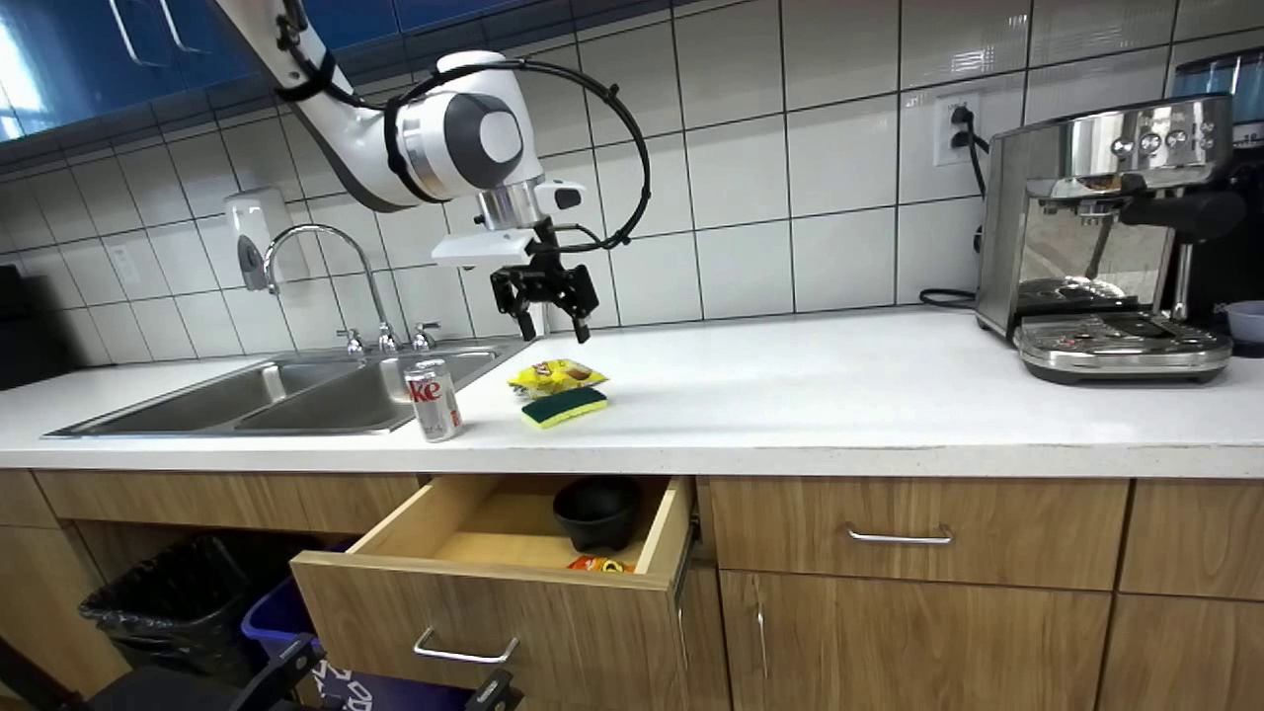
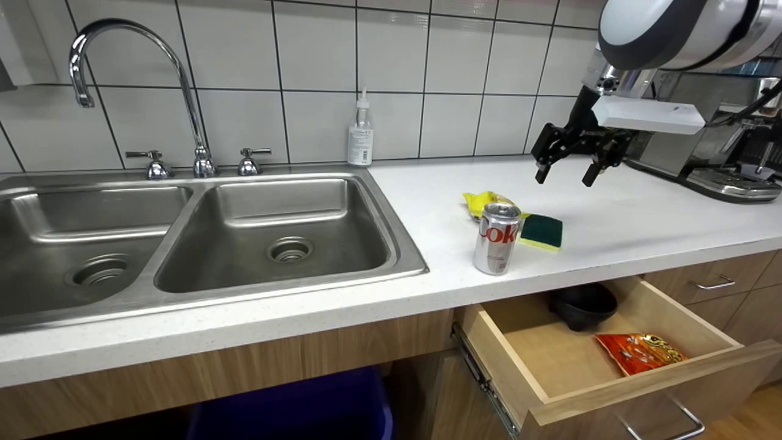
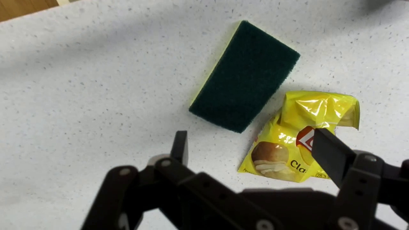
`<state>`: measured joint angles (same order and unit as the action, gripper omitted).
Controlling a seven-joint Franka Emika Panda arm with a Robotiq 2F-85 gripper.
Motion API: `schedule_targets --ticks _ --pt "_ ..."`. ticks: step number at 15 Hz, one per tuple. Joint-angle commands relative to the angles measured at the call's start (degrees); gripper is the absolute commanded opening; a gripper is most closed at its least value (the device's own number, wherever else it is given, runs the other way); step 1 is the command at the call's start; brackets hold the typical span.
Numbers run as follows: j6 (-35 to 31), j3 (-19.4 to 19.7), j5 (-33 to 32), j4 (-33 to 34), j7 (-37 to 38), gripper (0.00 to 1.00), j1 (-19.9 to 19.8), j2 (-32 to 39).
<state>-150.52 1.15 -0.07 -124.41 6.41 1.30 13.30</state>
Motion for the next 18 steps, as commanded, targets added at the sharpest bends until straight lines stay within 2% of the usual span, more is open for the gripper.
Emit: schedule_targets --ticks 1,7,13,18 --pt "2.2 -1.2 0.0 6.1 -4.1 1.0 -0.2 4.4" --pt "3.6 -1.7 -2.0 11.9 -7.1 1.0 0.7 9.0" --pt "4.3 -0.7 -7.1 17.0 -6.3 1.0 3.2 13.4" --pt "4.6 -0.9 -8.3 20.4 -5.8 1.0 4.2 16.6"
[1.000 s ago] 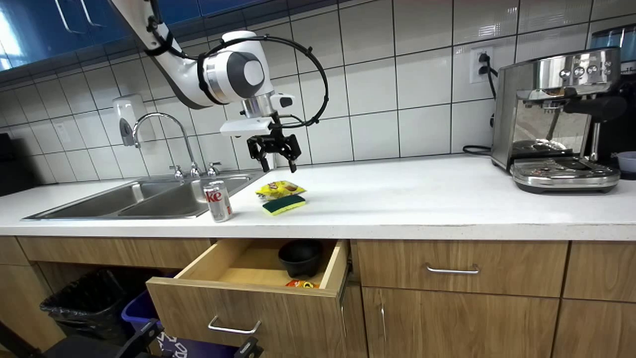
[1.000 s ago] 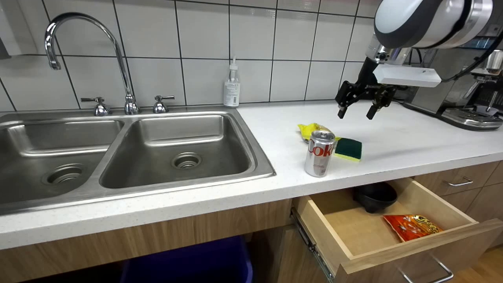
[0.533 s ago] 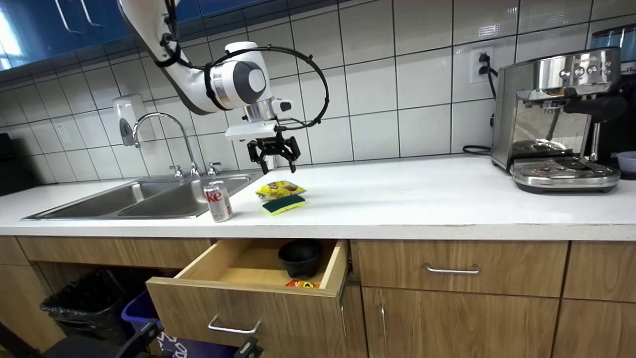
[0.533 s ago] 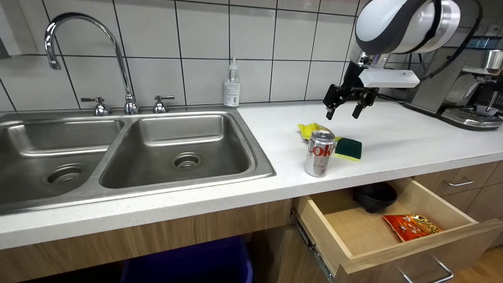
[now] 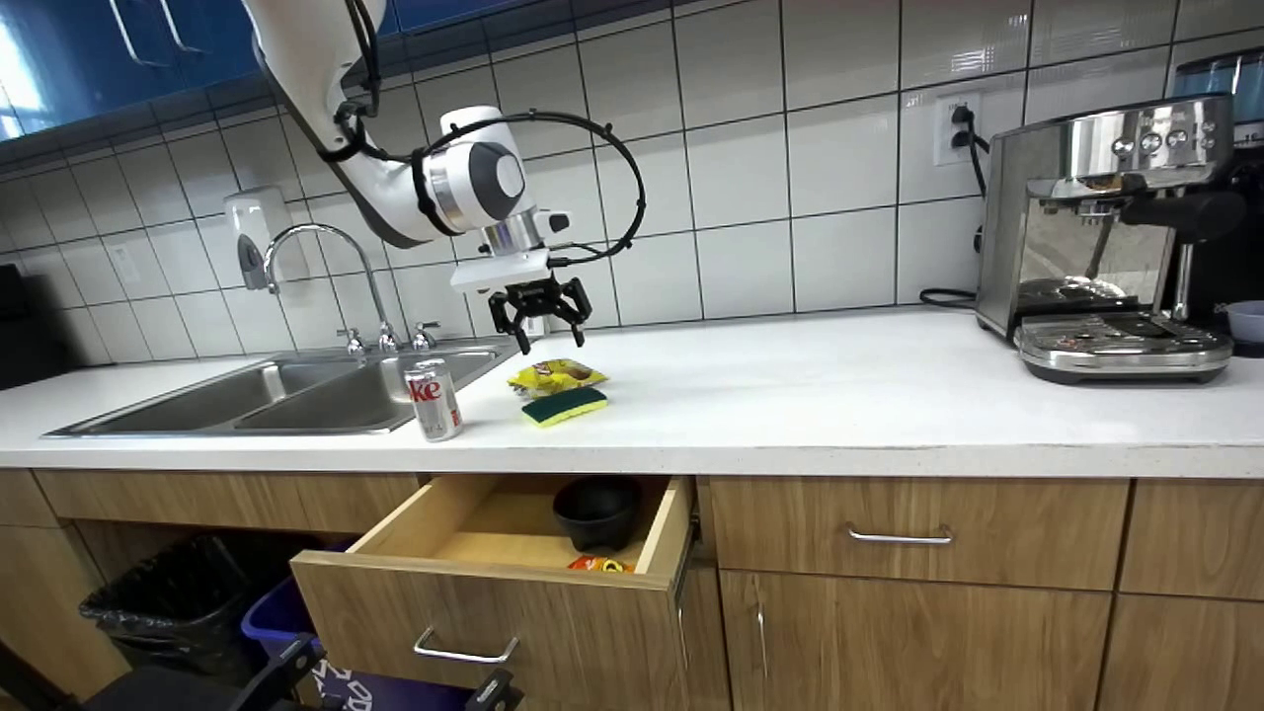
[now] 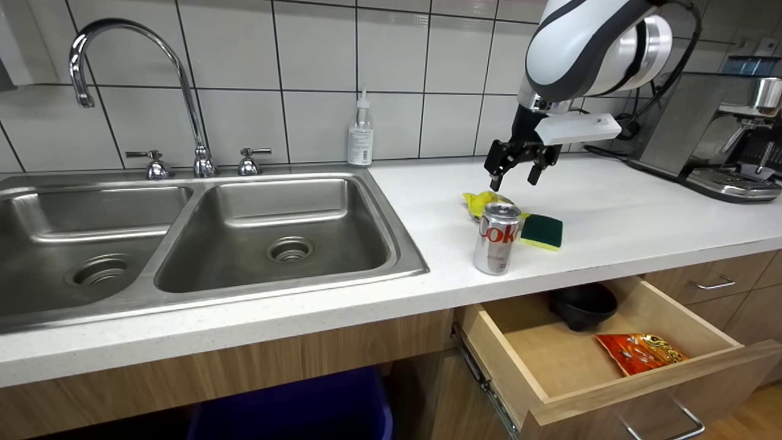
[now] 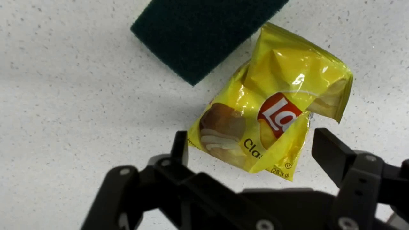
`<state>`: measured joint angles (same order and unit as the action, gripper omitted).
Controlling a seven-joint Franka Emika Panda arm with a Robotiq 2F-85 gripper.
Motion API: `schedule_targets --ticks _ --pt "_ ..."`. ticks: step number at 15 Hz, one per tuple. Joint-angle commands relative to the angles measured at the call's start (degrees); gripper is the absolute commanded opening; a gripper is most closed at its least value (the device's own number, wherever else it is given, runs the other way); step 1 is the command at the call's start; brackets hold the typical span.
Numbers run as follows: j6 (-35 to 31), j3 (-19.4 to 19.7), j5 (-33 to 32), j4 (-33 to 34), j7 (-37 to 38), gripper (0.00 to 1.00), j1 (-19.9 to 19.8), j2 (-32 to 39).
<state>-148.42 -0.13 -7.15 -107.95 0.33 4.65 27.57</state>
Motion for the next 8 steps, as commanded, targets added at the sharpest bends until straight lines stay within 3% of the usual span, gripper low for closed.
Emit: schedule_targets --ticks 1,8 --pt "2.3 0.5 -1.1 4.5 0.6 1.0 1.1 3.0" --pt "2.6 0.9 -1.2 7.2 0.8 1.0 1.9 5.6"
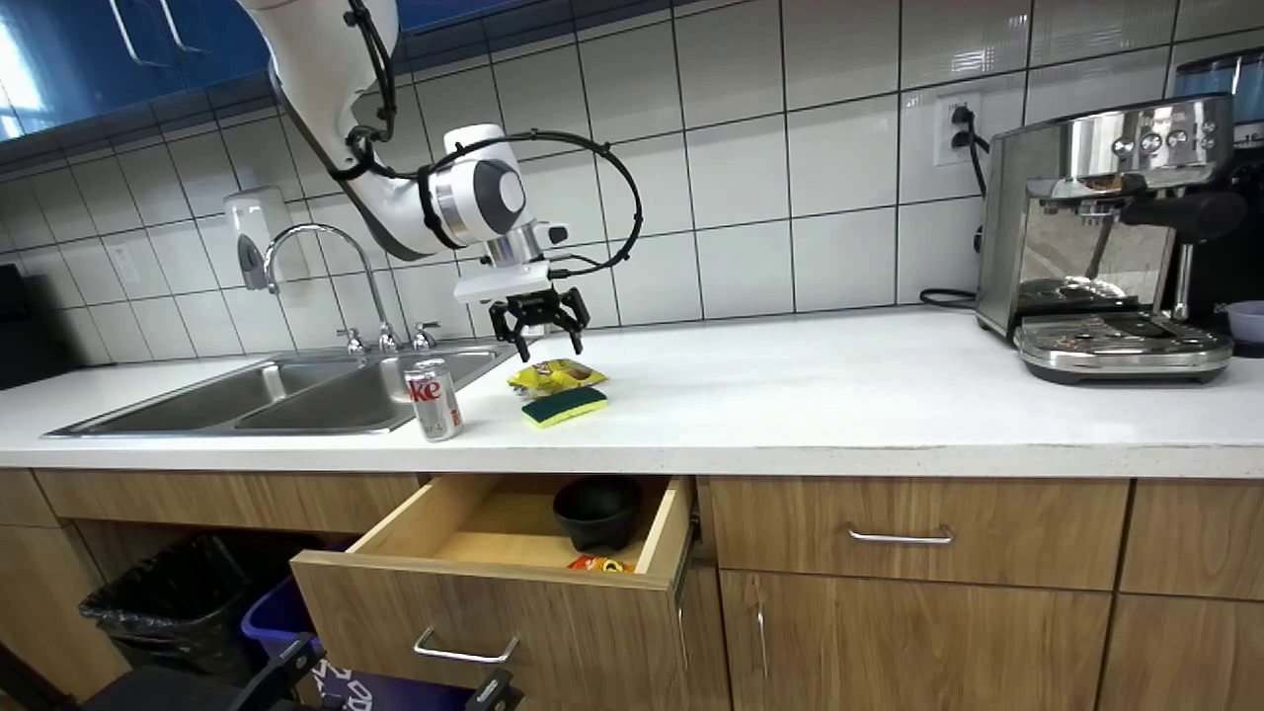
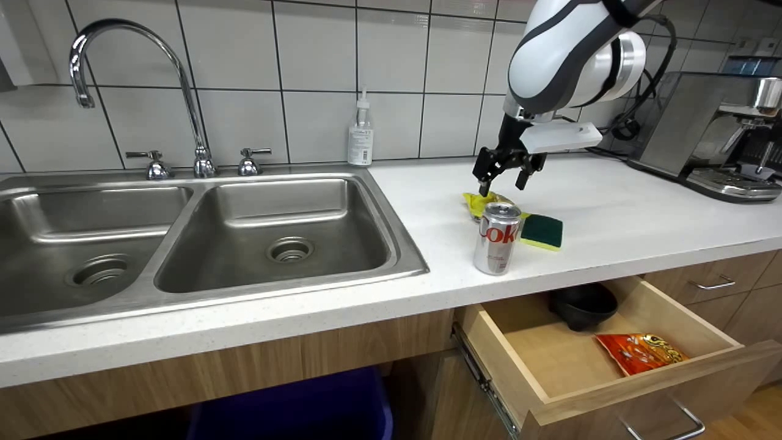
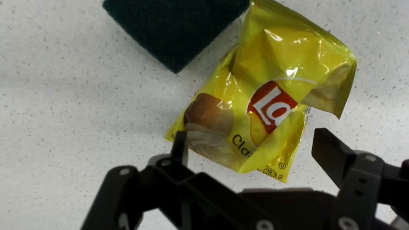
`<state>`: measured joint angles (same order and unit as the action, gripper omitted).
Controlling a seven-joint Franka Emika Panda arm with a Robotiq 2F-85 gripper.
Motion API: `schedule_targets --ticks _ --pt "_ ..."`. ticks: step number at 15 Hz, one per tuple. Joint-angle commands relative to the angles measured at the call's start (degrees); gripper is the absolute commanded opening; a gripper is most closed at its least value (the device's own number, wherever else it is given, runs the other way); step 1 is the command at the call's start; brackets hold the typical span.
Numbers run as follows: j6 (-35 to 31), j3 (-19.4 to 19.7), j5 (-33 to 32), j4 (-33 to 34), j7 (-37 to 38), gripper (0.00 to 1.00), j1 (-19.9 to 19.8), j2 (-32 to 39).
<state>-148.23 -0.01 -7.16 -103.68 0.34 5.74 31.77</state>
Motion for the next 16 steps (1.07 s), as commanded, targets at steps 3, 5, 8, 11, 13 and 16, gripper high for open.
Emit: schedule_targets --ticks 3,5,8,11,13,16 --pt "2.6 1.0 -1.4 3.5 0.8 1.0 1.0 2.1" --pt "2.9 1.0 -1.3 3.9 0.8 1.0 1.0 2.5" --pt "3.0 1.0 -1.2 4.4 0.8 0.98 1.0 2.9" --pt "2.9 1.1 -1.2 4.6 0.7 0.67 1.1 3.1" --pt "2.9 1.4 -1.4 4.7 0.9 0.5 1.2 3.3" --pt "2.9 1.6 -1.5 4.8 1.0 0.28 1.3 3.5"
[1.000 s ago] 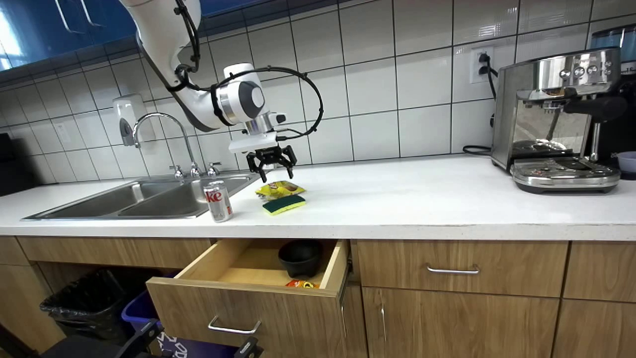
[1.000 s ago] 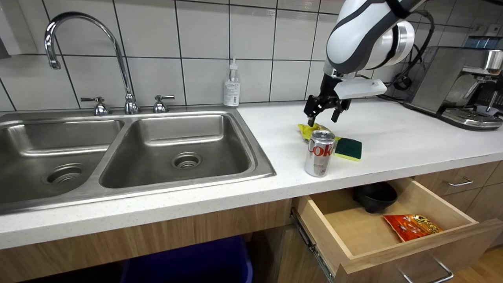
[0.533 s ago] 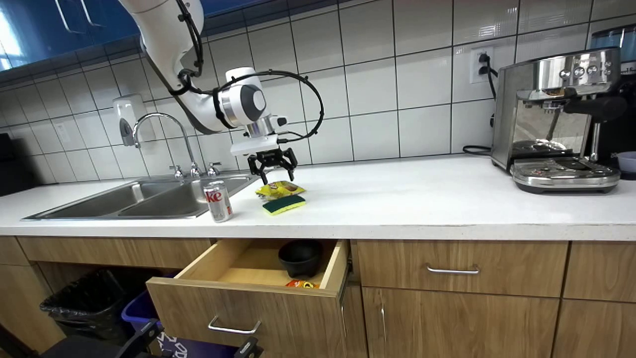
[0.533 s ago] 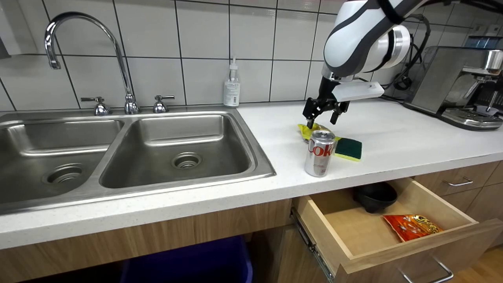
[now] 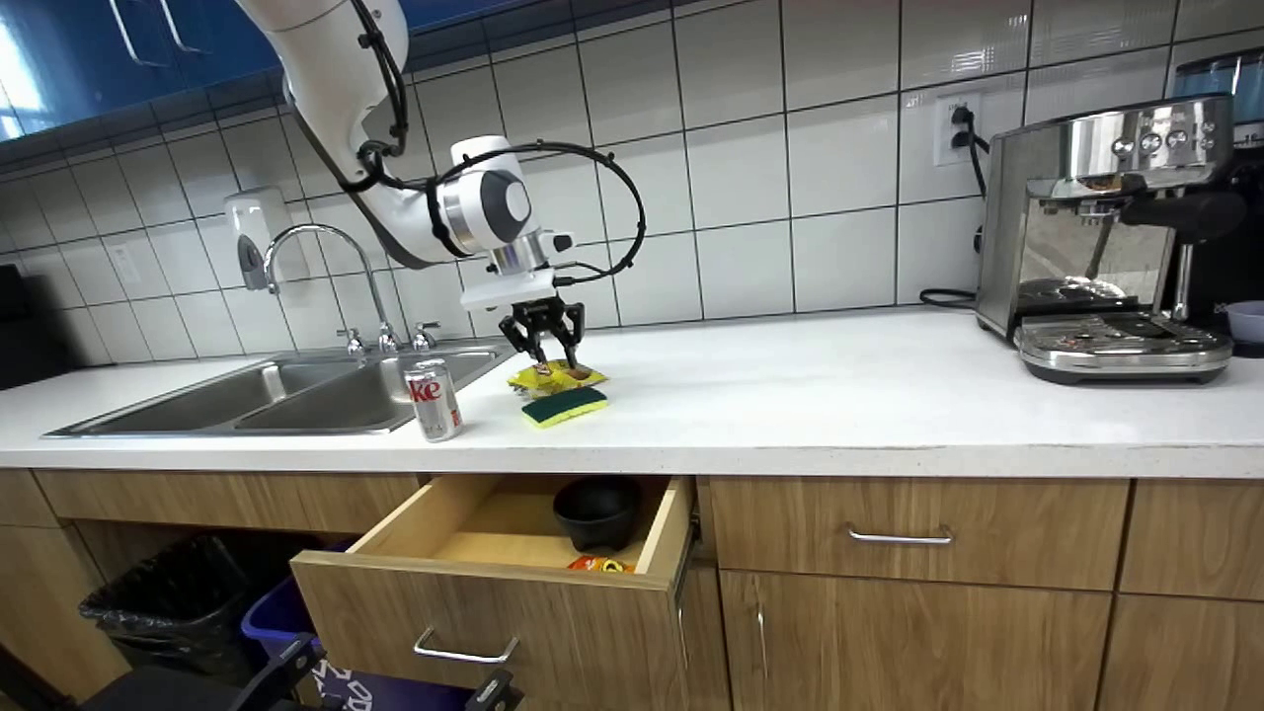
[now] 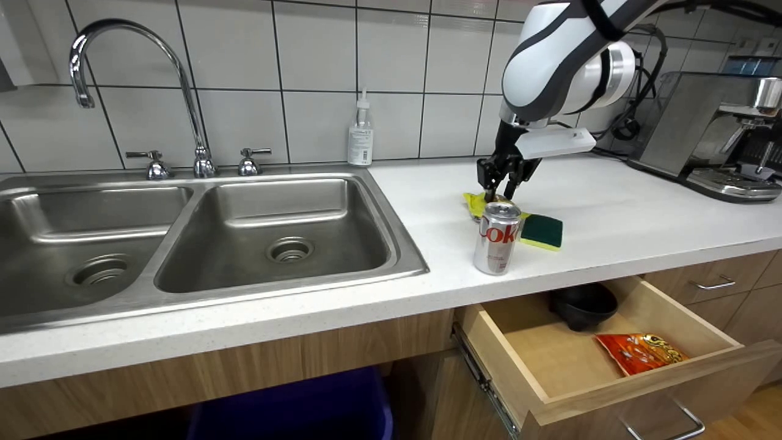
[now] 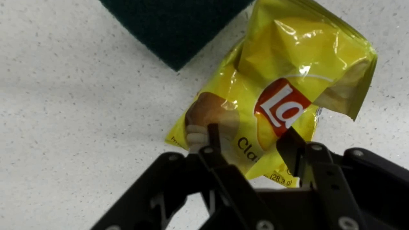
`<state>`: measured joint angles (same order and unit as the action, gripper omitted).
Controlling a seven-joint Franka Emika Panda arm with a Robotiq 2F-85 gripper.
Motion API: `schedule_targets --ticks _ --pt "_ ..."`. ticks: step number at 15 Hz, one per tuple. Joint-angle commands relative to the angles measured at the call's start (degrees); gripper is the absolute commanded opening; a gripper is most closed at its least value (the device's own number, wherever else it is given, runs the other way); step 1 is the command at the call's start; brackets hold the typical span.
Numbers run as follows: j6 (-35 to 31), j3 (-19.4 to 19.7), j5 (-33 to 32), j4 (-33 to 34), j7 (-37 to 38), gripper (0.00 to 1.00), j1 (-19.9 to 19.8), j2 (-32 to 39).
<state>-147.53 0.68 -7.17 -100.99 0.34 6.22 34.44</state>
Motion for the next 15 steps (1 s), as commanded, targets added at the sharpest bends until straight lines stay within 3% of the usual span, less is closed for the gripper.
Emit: schedule_targets --ticks 1,3,4,15 --pt "2.0 1.0 -1.5 2.1 1.1 0.19 0.8 0.9" --pt "2.0 1.2 -1.6 2.2 1.2 0.04 0.8 1.0" --pt "2.1 1.2 -1.6 2.2 1.2 0.01 0.8 1.0" --pt "1.8 1.3 -1.4 1.5 0.9 0.0 0.7 0.0"
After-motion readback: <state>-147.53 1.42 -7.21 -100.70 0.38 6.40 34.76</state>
